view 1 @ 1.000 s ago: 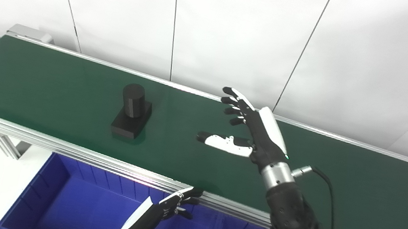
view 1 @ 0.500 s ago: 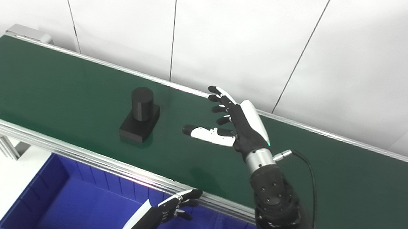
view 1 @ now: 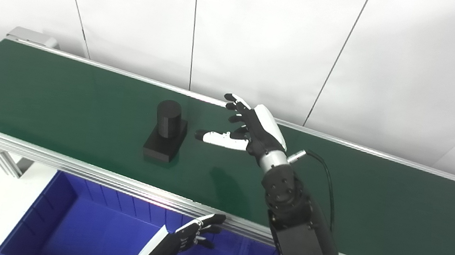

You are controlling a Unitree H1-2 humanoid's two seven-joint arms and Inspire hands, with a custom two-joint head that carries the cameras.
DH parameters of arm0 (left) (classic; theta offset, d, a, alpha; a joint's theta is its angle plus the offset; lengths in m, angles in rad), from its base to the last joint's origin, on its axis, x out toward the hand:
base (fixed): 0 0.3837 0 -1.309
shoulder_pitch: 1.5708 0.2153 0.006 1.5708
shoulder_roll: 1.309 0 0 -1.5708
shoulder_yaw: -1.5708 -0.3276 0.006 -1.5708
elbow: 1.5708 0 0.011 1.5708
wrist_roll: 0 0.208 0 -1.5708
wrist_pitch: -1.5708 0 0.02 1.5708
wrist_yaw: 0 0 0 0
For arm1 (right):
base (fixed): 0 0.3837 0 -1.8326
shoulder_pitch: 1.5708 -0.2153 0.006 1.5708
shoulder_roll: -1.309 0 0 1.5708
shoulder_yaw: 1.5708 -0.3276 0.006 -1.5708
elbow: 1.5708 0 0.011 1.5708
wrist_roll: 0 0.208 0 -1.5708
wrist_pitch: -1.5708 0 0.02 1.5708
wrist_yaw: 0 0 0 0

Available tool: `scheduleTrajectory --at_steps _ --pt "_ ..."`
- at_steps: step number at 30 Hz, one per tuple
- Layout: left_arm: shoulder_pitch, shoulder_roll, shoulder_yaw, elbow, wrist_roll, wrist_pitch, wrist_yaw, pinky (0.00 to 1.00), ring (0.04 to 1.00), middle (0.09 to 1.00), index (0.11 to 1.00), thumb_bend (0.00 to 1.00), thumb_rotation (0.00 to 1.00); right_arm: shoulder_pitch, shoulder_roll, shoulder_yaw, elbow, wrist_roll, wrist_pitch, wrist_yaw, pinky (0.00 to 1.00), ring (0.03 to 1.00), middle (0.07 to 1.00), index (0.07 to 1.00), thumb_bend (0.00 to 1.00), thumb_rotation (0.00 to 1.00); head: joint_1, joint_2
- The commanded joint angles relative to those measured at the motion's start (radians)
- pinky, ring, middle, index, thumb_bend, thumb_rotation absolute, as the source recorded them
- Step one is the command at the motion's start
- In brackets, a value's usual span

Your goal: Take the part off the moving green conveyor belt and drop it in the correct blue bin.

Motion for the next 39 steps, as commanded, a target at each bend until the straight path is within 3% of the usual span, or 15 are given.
scheduleTrajectory --at_steps 1,19,24,39 --pt "0.004 0.006 -0.005 -0.04 0.014 -0.041 0.01 0.71 0.844 0.895 0.866 0.92 0.42 -0.079 0.031 0.009 0.026 -0.004 -0.055 -0.024 0.69 0.825 0.894 0.928 0.82 0.49 -0.001 0.001" --pt "0.043 0.021 -0.021 -0.079 0.048 -0.041 0.034 0.68 0.836 0.892 0.873 0.94 0.45 -0.223 0.078 0.044 0.301 -0.014 -0.117 -0.08 0.77 0.881 0.932 0.941 0.85 0.47 0.0 0.005" --pt "0.054 0.027 -0.034 -0.086 0.069 -0.041 0.051 0.67 0.832 0.888 0.875 0.95 0.48 -0.273 0.101 0.053 0.431 -0.014 -0.173 -0.125 0.83 0.913 0.946 0.942 0.88 0.48 0.01 0.007" --pt "0.083 0.019 -0.071 -0.109 0.115 -0.041 0.092 0.67 0.839 0.89 0.862 0.97 0.48 -0.373 0.166 0.065 0.753 -0.016 -0.295 -0.247 0.83 0.893 0.936 0.939 0.9 0.45 0.032 0.025"
